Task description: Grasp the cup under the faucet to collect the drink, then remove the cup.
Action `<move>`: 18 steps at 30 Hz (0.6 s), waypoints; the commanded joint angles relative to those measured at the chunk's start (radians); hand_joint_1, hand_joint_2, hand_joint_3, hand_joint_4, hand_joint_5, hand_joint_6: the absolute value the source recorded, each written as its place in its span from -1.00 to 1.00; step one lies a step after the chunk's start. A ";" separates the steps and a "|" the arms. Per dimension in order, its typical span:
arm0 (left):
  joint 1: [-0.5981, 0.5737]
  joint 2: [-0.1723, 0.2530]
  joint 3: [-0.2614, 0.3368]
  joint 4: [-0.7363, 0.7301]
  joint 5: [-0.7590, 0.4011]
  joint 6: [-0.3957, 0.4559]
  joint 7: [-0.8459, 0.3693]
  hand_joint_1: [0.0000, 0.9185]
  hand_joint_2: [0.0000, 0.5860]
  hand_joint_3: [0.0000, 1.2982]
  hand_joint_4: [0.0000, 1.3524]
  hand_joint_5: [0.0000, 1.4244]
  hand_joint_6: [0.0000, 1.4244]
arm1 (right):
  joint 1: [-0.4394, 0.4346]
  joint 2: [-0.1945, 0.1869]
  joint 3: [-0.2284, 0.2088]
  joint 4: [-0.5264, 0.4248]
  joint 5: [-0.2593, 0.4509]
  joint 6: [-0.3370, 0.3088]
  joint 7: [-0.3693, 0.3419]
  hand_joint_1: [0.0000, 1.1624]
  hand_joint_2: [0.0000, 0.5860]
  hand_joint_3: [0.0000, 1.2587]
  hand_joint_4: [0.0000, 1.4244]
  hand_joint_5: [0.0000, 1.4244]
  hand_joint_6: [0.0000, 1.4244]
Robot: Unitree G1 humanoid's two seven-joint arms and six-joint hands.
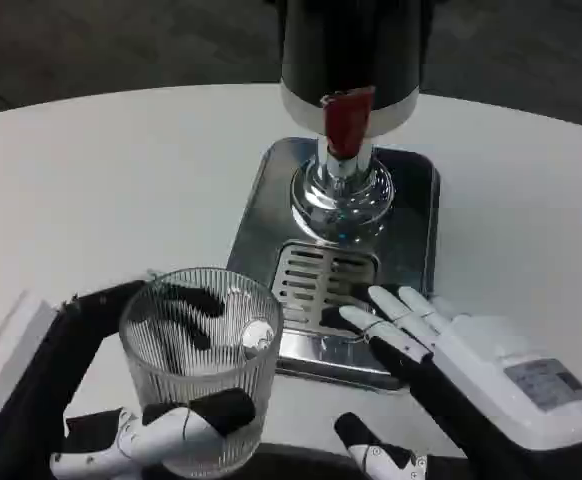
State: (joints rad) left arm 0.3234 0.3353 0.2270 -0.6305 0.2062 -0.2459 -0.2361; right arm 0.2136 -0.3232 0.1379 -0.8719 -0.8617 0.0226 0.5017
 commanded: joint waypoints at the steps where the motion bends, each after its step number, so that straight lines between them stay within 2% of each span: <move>1: -0.011 0.009 0.001 -0.026 -0.009 0.006 -0.005 -0.28 -0.16 0.21 0.32 0.17 -0.53 | 0.014 0.009 -0.006 -0.016 0.008 0.007 0.000 -0.32 0.59 -0.80 -1.00 -1.00 -1.00; 18: -0.028 0.017 0.012 -0.035 -0.019 0.032 -0.011 -0.27 -0.14 0.21 0.32 0.18 -0.53 | 0.012 0.028 -0.001 -0.009 0.010 0.019 0.005 -0.28 0.62 -0.80 -1.00 -1.00 -1.00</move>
State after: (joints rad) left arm 0.3019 0.3461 0.2328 -0.6404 0.2036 -0.2123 -0.2459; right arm 0.2218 -0.2998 0.1383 -0.8719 -0.8609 0.0320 0.5018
